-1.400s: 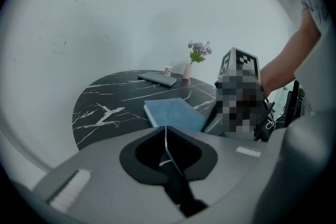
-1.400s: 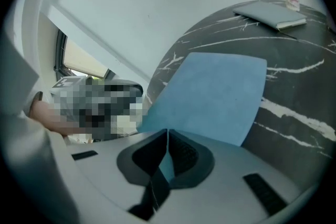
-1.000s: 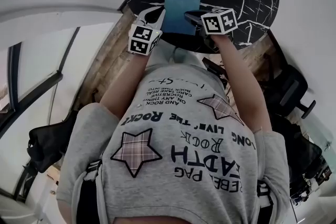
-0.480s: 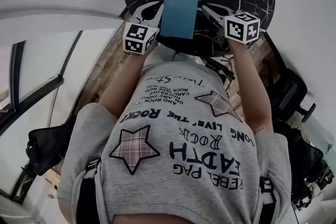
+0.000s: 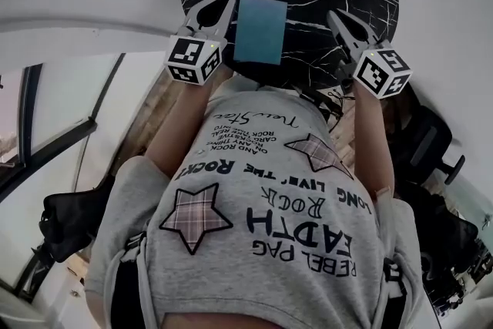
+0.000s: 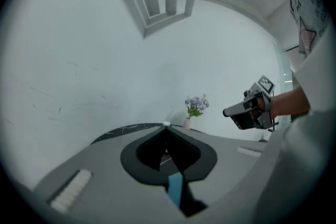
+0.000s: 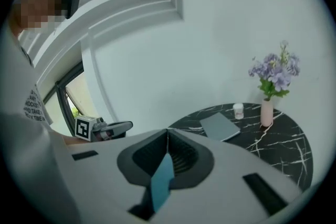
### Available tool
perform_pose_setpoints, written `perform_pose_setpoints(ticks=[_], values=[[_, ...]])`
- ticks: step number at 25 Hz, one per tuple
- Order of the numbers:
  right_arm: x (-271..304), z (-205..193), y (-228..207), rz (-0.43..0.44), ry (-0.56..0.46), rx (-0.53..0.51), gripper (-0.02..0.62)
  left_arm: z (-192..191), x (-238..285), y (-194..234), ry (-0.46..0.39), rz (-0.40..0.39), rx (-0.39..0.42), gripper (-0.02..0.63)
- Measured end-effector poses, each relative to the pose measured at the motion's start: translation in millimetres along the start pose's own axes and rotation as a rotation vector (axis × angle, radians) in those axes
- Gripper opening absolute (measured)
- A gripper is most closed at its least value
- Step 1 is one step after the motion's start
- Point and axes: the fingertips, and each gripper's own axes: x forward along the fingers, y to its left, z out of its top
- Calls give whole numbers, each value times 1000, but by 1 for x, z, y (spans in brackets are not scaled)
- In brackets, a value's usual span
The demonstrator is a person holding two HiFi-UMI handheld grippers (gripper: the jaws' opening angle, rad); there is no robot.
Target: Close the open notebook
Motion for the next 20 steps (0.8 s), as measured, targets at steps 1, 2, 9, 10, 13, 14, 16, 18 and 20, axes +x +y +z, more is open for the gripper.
perform_pose_setpoints(ticks=[1,2,9,10,13,14,16,18,20], values=[[-7,6,0,-16,-23,-10,14,10,-2,-2,-25,-2,-1,9],[-13,12,0,-33,-48,-18,14,19,-5,-5,-47,-5,5,9],[-51,50,8,-111,-233,-72,14,62,-17,-16,-138,-11,56,9],[-55,56,11,-119,-261,-89,14,64,-18,-16,-143,-10,53,9],[-65,68,22,-147,-322,-132,14,63,-21,-15,-142,-12,52,9],[-67,71,25,-154,-338,-141,14,62,-23,-15,-140,-13,51,9],[-71,75,29,-163,-364,-153,14,62,-26,-13,-142,-8,45,9],[-74,76,31,-169,-370,-162,14,64,-28,-9,-149,4,37,9],[-74,75,31,-175,-357,-173,14,66,-29,-6,-153,17,35,9]])
